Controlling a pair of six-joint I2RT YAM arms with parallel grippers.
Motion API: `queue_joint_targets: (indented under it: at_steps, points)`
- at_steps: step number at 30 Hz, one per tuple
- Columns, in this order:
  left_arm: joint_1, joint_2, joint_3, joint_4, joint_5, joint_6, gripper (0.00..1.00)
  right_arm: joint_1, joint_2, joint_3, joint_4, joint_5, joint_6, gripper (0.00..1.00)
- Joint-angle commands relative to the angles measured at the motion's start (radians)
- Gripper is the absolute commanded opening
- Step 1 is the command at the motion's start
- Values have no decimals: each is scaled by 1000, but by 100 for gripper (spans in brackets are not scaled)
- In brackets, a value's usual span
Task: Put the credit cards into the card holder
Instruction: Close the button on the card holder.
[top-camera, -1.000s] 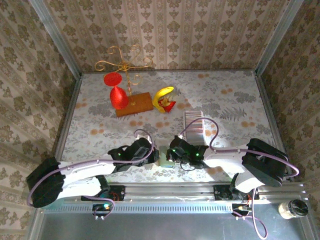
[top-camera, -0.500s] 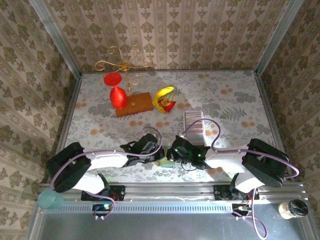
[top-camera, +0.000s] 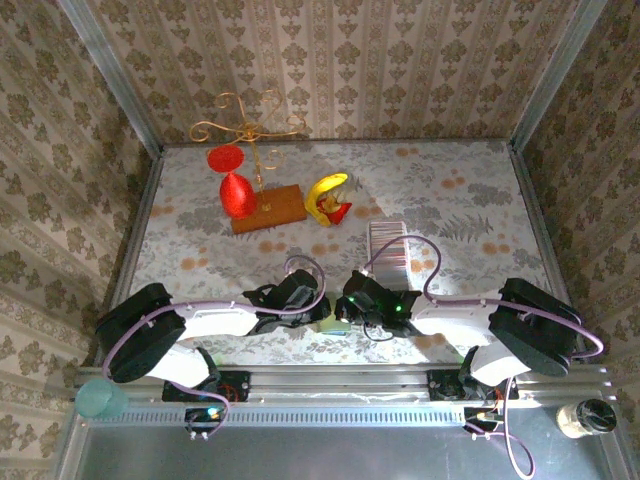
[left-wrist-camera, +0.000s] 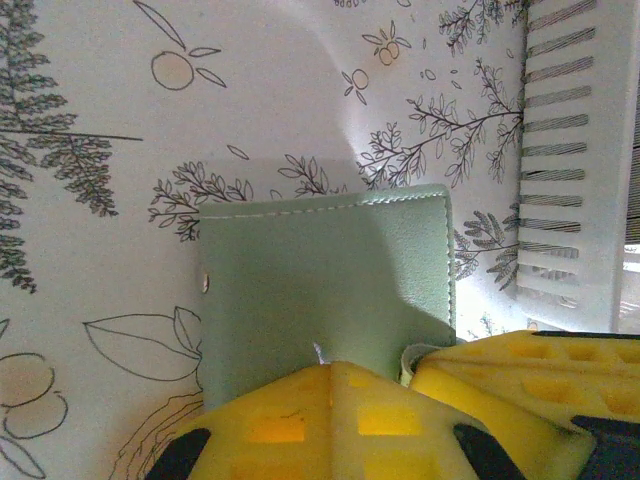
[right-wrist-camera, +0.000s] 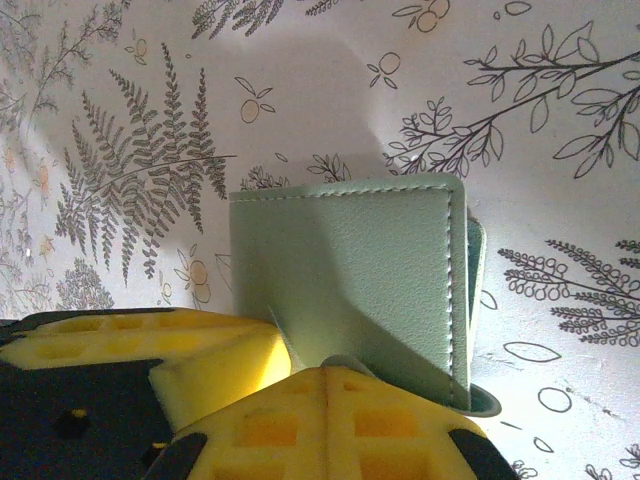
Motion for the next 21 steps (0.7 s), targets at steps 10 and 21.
queue_joint_targets:
  at_steps: [10,21]
  points:
    - [-8,6,-67,-88,-76,-35,0,-16,82,-100,-257,107,17,0]
    - [73,-180,-28,-246,-59,65,0,-5,-30,53,-224,182,-78,18]
